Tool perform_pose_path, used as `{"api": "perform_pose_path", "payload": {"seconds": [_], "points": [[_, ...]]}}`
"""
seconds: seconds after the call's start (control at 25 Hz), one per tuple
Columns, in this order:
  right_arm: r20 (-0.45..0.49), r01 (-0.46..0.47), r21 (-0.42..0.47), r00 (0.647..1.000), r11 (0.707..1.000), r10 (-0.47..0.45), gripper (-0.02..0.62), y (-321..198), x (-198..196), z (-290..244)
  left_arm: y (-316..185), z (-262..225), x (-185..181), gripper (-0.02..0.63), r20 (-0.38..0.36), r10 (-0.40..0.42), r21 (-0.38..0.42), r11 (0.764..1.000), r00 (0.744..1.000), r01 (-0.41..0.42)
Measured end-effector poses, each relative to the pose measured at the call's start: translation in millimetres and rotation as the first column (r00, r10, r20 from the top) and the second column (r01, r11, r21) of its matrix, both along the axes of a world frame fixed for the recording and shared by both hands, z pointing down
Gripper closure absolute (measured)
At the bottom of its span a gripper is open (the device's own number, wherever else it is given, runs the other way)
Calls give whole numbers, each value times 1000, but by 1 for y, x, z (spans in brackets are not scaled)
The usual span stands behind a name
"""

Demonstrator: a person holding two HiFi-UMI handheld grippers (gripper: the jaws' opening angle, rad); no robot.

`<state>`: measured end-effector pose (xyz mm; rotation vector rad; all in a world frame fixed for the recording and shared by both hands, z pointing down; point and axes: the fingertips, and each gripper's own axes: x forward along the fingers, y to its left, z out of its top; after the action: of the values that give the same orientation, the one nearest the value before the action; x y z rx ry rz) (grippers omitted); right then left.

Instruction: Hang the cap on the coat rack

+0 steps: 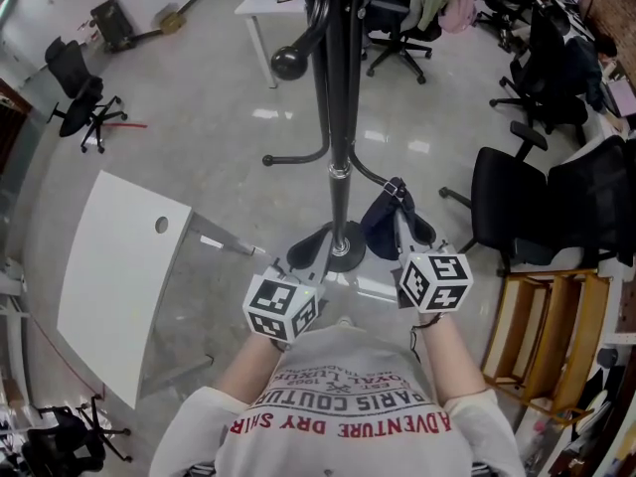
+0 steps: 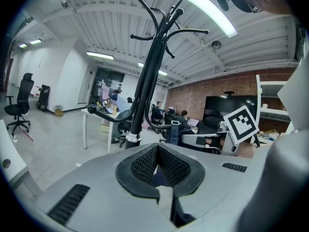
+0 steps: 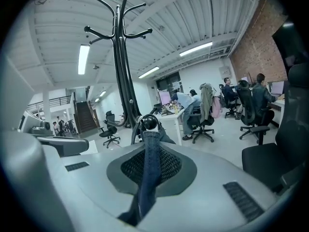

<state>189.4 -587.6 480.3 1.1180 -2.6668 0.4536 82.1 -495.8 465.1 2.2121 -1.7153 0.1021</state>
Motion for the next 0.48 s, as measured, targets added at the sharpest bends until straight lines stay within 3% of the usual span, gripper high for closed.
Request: {"api": "perform_pose_path", "payload": {"seconds": [0.48], "points": [[-9, 25, -27, 1000, 999, -25, 575, -11, -33, 24, 1, 17, -24, 601, 8, -31, -47, 998, 999, 31]]}}
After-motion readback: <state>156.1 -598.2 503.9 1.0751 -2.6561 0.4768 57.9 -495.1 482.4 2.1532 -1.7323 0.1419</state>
